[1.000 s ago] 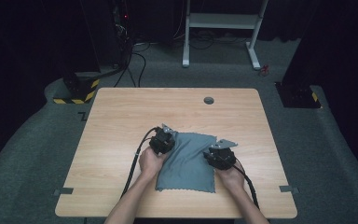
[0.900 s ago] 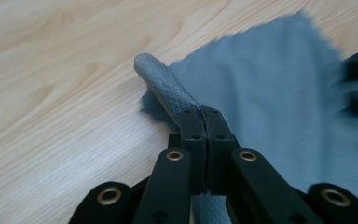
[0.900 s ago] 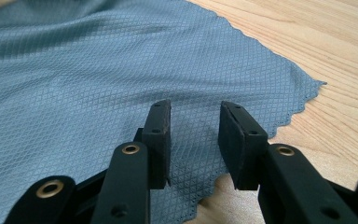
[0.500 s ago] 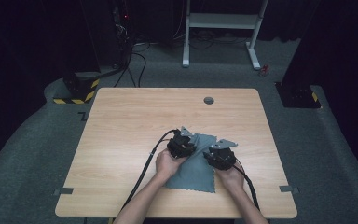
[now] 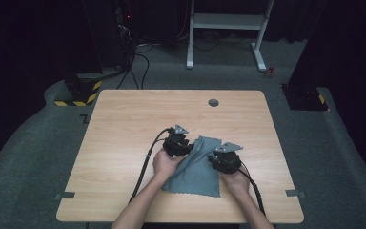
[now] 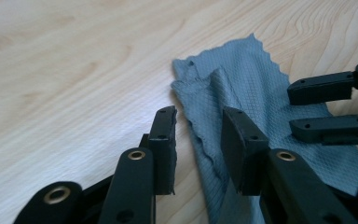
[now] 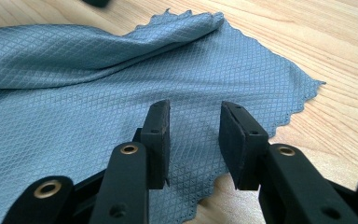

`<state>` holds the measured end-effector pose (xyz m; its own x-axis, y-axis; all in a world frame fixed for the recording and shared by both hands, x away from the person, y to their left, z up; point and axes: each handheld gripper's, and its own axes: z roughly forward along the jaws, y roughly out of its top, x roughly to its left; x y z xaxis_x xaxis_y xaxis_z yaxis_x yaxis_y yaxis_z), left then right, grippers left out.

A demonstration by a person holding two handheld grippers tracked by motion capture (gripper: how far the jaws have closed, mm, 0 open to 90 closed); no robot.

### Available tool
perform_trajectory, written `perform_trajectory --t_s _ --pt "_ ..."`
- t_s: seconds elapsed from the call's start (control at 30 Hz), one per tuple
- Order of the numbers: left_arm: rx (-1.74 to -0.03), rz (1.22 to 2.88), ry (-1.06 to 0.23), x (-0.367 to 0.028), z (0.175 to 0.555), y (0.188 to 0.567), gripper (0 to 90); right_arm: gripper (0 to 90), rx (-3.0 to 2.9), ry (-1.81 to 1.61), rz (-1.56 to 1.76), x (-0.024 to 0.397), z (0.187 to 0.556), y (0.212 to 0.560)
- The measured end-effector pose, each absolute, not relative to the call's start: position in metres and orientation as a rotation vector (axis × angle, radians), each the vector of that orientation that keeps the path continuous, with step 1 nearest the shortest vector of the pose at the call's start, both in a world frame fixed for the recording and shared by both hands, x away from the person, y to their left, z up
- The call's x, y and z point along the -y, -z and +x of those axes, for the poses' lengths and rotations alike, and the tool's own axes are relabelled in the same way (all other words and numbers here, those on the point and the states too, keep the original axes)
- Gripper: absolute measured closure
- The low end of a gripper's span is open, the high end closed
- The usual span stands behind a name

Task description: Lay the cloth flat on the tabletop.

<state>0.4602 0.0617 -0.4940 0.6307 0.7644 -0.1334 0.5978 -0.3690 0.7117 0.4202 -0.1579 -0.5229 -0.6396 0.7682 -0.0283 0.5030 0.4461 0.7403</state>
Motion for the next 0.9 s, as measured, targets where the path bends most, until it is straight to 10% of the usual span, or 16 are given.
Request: perform_trajectory --t_s 0.4,0.9 --pt "-1.075 2.115 -0.241 -0.049 0.47 0.507 88.4 63.9 -2.337 -1.017 1.085 0.157 0.42 0.523" --pt "-1.11 2.068 -0.347 -0.087 0.475 0.484 89.8 63.9 -2.337 -1.018 1.086 0.157 0.42 0.523"
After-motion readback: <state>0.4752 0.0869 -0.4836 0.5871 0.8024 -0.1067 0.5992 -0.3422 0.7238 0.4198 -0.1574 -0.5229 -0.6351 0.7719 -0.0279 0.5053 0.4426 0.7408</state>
